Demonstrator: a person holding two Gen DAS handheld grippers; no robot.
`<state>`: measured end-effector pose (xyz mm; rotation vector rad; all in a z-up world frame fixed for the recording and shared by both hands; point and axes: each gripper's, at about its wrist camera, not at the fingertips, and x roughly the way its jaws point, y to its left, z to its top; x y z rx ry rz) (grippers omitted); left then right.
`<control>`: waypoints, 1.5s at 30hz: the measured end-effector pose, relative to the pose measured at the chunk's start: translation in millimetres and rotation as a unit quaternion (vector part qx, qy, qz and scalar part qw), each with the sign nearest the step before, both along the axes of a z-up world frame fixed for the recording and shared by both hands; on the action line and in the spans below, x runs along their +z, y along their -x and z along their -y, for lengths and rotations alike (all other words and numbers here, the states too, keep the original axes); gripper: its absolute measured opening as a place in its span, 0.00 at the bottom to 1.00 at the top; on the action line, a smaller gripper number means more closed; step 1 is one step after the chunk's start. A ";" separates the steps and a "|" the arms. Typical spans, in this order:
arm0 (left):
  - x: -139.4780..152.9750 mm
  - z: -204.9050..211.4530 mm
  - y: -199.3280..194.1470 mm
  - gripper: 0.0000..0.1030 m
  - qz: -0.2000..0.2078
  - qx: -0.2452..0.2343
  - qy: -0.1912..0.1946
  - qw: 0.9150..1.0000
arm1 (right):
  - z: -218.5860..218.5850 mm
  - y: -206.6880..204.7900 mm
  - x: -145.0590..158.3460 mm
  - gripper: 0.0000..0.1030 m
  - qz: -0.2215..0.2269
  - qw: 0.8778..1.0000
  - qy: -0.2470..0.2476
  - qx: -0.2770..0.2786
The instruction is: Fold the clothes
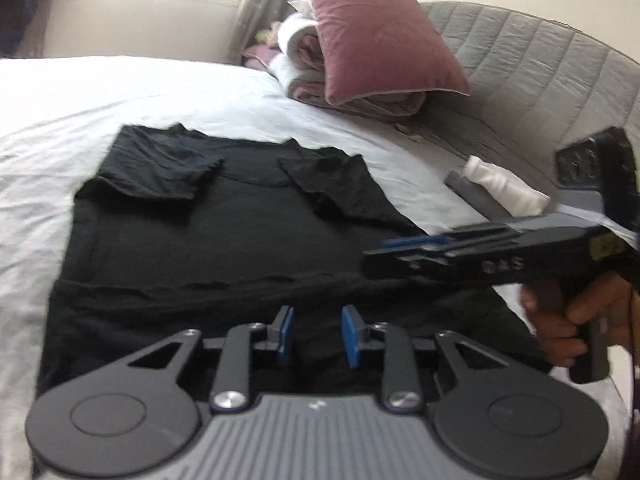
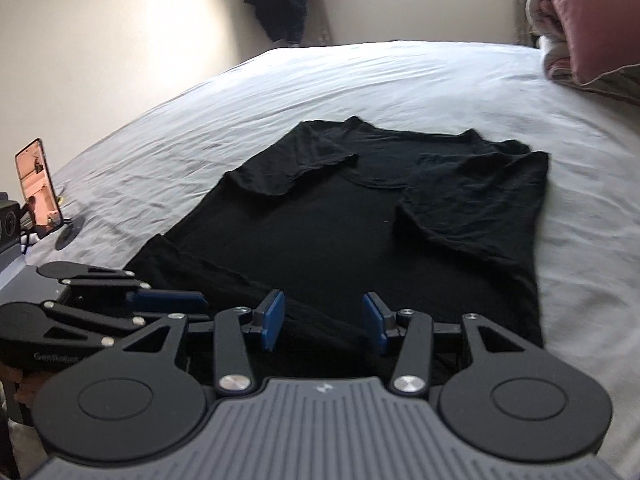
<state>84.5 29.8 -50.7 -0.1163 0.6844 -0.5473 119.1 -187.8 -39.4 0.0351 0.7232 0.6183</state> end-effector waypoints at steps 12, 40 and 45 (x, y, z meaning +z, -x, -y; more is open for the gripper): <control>-10.3 5.5 -0.1 0.23 -0.011 -0.022 -0.010 1.000 | -26.2 -9.9 -14.3 0.35 0.005 0.999 -0.011 0.044; -8.8 5.6 -0.1 0.23 -0.011 -0.024 -0.012 1.000 | -10.1 15.9 7.9 0.06 0.033 0.998 -0.013 0.046; -3.3 1.1 -0.3 0.25 -0.015 -0.019 -0.003 1.000 | -1.7 14.8 11.7 0.17 0.045 0.999 0.008 0.022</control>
